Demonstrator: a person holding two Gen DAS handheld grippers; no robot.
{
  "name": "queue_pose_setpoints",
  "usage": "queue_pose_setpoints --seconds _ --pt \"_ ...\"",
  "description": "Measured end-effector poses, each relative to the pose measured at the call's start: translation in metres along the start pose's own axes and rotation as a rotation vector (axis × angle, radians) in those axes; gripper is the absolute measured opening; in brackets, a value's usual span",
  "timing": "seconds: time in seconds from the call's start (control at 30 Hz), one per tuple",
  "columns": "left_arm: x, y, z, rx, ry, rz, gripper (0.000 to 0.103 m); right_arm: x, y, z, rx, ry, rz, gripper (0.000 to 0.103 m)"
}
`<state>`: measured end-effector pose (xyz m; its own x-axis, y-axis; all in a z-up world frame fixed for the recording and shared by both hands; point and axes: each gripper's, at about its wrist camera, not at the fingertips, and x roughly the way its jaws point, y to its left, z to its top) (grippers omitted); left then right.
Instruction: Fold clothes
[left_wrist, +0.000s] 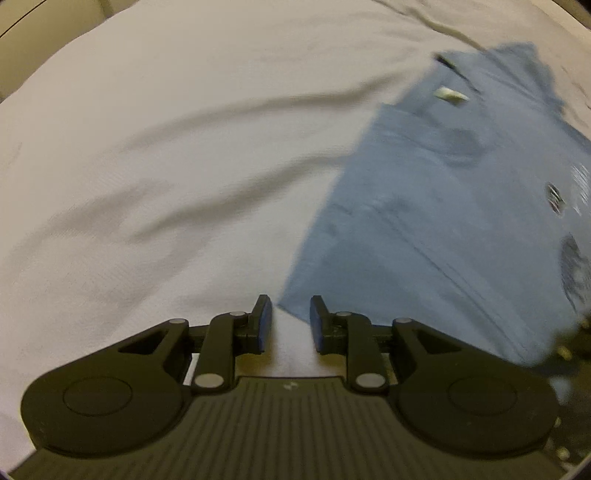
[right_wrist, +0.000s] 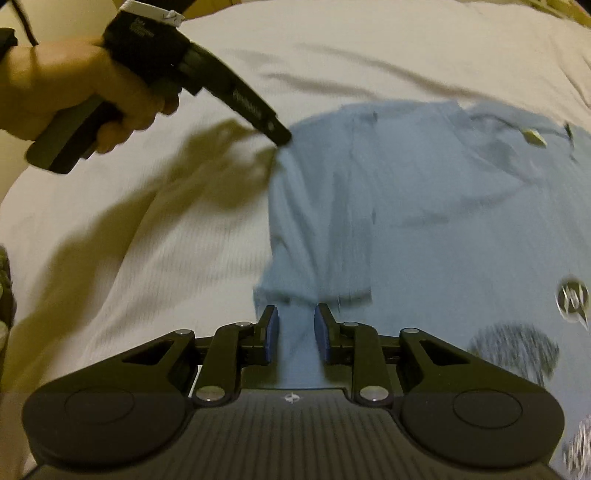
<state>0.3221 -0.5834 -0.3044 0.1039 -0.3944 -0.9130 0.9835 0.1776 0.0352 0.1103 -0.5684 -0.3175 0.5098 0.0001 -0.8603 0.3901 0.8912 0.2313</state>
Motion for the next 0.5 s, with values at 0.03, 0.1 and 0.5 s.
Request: queue_pose_setpoints --seconds 0.03,0.1,0.5 --pt "0.000 0.003 -0.001 -0.026 -0.006 0.010 0.020 -0.004 -0.001 -0.004 0.008 0.005 -0.002 0.027" --pt "-0.013 0.000 -0.005 -0.037 -0.027 0.021 0.019 -0.020 0.001 -0.014 0.024 0.012 -0.008 0.028" --pt "-0.095 -0.116 -0.071 -0.032 -0.091 -0.036 0.020 -0.131 -0.012 -0.074 0.058 0.033 -0.144 0.034"
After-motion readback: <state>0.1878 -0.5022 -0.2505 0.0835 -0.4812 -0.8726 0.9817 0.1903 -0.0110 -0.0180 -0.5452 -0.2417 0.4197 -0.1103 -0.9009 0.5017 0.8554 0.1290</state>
